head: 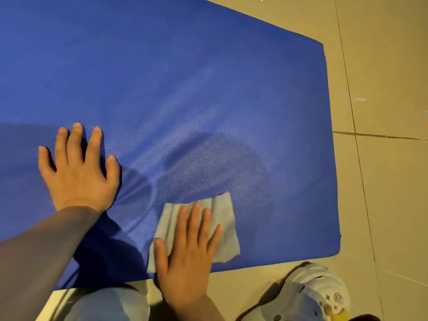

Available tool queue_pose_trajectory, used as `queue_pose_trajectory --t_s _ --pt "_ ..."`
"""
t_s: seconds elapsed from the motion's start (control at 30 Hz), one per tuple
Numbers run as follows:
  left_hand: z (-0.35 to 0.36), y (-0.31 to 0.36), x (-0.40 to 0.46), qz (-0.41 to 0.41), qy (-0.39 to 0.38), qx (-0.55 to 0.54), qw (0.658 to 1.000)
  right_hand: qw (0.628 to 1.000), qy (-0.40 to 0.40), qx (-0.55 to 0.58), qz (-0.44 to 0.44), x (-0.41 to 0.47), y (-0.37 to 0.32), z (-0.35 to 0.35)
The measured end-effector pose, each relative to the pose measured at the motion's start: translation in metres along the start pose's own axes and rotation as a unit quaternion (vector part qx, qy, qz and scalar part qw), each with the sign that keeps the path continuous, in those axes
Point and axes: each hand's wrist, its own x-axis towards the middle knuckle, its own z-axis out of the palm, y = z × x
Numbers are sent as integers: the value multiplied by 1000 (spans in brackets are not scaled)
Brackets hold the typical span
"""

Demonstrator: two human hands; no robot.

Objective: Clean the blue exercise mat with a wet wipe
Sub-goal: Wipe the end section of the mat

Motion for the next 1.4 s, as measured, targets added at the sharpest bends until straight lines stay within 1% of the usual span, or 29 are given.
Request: queue_pose_trajectory --t_s 0.07,0.1,0.13,0.17,0.2,0.27,0.33,0.37,0.4,0.43,0.5,0.6,0.67,0.73,0.77,0.8,0.87,0.9,0.97,1.03,1.07,1.13,1.17,1.2,1.27,1.33,1.4 --pt "-3 2 -1 1 6 -4 1000 992 -4 -26 -126 7 15 -7" --pt "-4 3 -2 0 7 -4 1000 985 2 -41 -167 14 32 -12" --pt "-5 4 -2 0 5 -3 1000 984 9 -55 -170 21 56 -16" --pt "-5 4 -2 -1 1 -1 1000 988 21 -64 -136 27 84 -20" --pt "-6 4 -2 -2 -1 1 1000 994 31 -65 -77 32 112 -24" --pt "-6 4 -2 -1 -2 0 1000 997 18 -41 55 33 150 -35" --pt "-5 4 -2 1 0 1 1000 990 7 -15 141 27 146 -31" --pt "-5 3 -1 1 0 3 1000 987 8 -8 159 26 130 -27" --pt "-5 3 -1 1 -1 5 1000 988 11 -9 153 25 108 -23" --pt "-5 3 -1 0 -2 5 1000 992 9 -15 124 23 82 -19" --pt "-5 3 0 -1 0 2 1000 999 0 -43 19 19 29 -11" --pt "-6 4 0 2 9 4 1000 989 -12 -77 -124 23 -24 -2" --pt "-6 4 0 8 16 8 1000 980 -3 -67 -186 39 -31 -1" --pt "-5 3 0 10 16 10 1000 972 9 -21 -233 61 -15 -2" --pt "-5 3 0 8 13 11 1000 970 20 -9 -240 74 -1 -4" --pt "-5 4 1 6 10 12 1000 972 32 -7 -231 88 14 -8" --pt "-6 4 1 4 7 17 1000 984 41 -1 -175 116 43 -21" --pt "-6 4 1 2 6 18 1000 990 42 4 -133 130 54 -28" --pt "-6 4 1 2 4 17 1000 999 26 21 -12 155 78 -45" --pt "-7 4 1 1 6 14 1000 992 12 54 114 171 96 -62" --pt "-7 4 1 0 7 13 1000 985 16 64 158 175 99 -66" --pt "-7 3 1 0 7 12 1000 978 25 60 198 172 81 -60" --pt "-7 3 1 0 6 11 1000 979 32 51 194 163 64 -51" --pt "-6 4 1 1 6 11 1000 983 45 47 173 151 44 -40" --pt "-6 5 0 -2 10 10 1000 993 70 35 83 120 5 -21" --pt "-6 6 0 -3 13 10 1000 998 55 7 -18 87 -24 -5" --pt "-6 5 0 6 17 14 1000 995 38 -18 -88 63 -36 4"
